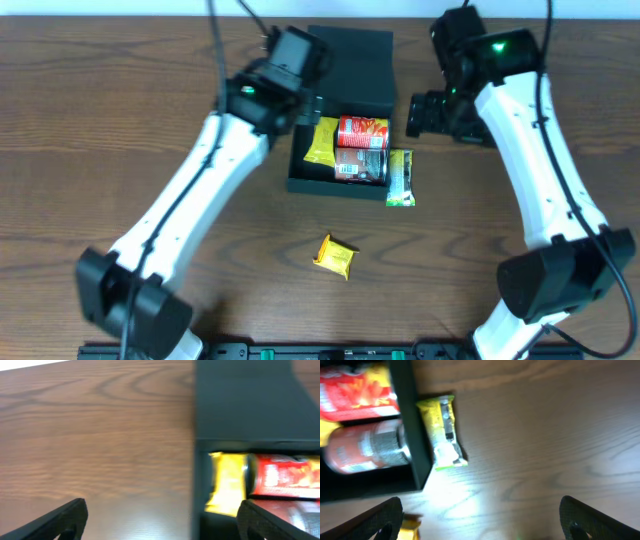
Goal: Pack container
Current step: 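Withdraw the left gripper and lower the right gripper to the green bar, then grasp the yellow-green bar beside the box with the right gripper and lift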
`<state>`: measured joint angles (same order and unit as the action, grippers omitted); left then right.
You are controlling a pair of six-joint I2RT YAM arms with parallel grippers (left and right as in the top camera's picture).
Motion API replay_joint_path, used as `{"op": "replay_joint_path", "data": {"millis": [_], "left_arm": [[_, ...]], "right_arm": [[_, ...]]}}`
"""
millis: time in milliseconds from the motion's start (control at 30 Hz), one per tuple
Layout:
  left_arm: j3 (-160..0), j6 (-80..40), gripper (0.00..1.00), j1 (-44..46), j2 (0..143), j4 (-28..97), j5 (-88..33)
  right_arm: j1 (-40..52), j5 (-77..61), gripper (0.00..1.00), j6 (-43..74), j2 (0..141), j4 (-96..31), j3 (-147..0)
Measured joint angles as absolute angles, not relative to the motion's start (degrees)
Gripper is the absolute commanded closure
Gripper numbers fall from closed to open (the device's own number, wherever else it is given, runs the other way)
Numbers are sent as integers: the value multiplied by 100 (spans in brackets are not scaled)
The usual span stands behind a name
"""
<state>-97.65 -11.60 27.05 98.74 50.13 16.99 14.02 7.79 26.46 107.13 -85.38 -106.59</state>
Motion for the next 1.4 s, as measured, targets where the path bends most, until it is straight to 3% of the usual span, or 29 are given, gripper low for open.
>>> {"op": "replay_joint_path", "data": {"millis": [300, 633, 900, 1400], "left_arm": [[-9767, -720, 5, 1730, 9172, 5572, 1682], [-9767, -650, 5, 1594, 9188, 5596, 1413], [-9767, -613, 5, 1594, 9188, 5594, 1369], [-9767, -613, 5, 1594, 9188, 5596, 1367]], "right_arm": [[1531, 860, 1, 2759, 9918, -7004, -8176], [1555, 644, 4, 2764, 9203, -5142, -6643], [1573, 582, 8, 2768, 9240, -4434, -6222], [1573, 311, 4, 2768, 9690, -3745, -5999]]}}
